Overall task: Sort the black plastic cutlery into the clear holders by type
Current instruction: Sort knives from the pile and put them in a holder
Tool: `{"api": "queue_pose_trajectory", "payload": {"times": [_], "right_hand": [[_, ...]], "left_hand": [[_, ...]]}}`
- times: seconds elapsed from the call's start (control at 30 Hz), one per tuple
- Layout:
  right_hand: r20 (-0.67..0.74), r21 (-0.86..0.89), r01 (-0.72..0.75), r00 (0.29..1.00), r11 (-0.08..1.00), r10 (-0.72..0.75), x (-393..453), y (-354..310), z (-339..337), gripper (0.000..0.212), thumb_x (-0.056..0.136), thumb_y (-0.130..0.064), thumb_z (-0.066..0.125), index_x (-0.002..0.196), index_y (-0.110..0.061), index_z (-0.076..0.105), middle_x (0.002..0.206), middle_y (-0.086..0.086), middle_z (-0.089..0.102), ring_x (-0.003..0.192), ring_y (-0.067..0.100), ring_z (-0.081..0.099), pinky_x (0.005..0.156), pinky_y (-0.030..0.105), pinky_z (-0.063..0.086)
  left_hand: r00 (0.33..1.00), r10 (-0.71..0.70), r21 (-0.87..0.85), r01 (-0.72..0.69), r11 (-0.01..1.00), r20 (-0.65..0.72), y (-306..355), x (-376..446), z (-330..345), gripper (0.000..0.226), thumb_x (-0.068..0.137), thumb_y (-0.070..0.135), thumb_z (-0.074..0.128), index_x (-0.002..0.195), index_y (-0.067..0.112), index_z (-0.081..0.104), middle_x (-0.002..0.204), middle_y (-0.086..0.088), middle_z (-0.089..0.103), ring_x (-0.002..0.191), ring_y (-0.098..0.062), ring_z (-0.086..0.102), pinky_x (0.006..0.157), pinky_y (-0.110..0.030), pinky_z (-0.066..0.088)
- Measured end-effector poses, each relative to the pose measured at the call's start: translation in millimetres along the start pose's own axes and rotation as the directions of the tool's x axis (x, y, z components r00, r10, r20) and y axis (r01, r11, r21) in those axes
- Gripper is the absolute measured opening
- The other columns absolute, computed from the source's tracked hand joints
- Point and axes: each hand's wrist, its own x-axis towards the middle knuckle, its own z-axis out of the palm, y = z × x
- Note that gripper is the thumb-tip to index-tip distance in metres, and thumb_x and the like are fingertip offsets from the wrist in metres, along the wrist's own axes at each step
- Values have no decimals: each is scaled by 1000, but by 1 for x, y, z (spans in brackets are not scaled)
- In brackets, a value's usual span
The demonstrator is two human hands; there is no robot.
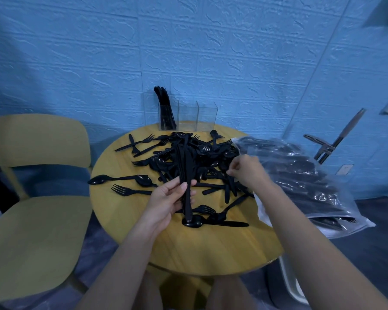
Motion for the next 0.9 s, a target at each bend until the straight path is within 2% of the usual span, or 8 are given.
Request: {"api": "queue_pose_trajectory", "payload": {"times": [0.13,0.27,0.43,0.57,0.63,0.7,0.77,0.9], "right_hand": [[145,-4,160,977,987,-158,1,-4,9,6,86,-18,69,90,-14,68,85,-3,61,84,15,60,67,20,45],[307,-172,243,934,955,-182,10,-10,21,19,86,-24,69,103,-15,69,98,-2,53,90,17,57,72,25,46],[312,-103,289,918,952,-245,12,-7,15,7,86,-23,68,87,-17,64,90,-4,60,85,14,58,71,22,47],[158,107,255,950,961,-269,6,-3,4,6,87,-19,64,85,-17,60,77,-8,58,72,8,55,59,10,40],[46,299,199,974,934,-222,4,-2,-1,5,88,-14,62,86,-17,58,76,-5,60,69,9,54,62,13,42],[-42,535,137,990,834,-136,2,-3,-7,5,89,-9,59,94,-10,58,83,5,66,67,12,57,64,21,46],[-80,722,102,995,684,-64,-1,-5,-12,12,91,-1,52,102,-3,55,87,8,68,65,13,57,64,22,48],[-79,893,84,996,443,-29,-6,-7,-15,18,93,4,46,97,-9,56,84,6,67,63,12,56,66,23,48]], "left_hand": [[1000,5,-9,-5,1000,-10,1,0,0,20,91,4,53,106,8,65,96,-1,74,76,-11,69,64,-26,57],[1000,9,-3,-9,1000,-14,1,-1,0,20,91,4,53,106,9,65,95,-1,74,77,-12,69,65,-28,58],[999,21,-16,-21,1000,-32,2,-1,0,20,90,4,53,106,9,65,95,-2,74,79,-12,69,64,-28,58],[998,32,-44,-34,998,-49,3,0,-1,21,90,4,53,106,9,65,94,-2,74,78,-12,69,63,-27,57],[998,33,-47,-35,998,-50,3,0,-1,21,90,4,53,106,9,65,95,-2,74,78,-12,69,63,-26,57],[998,30,-45,-32,998,-47,3,-1,-2,21,90,5,53,107,9,65,96,-2,73,79,-12,69,64,-26,57],[999,24,-46,-26,999,-46,3,-1,-2,21,90,5,54,106,10,65,97,-2,73,80,-12,70,65,-27,58],[999,19,-48,-21,999,-45,2,-1,-3,21,89,5,55,107,10,65,98,-3,73,81,-13,70,66,-27,58]]}}
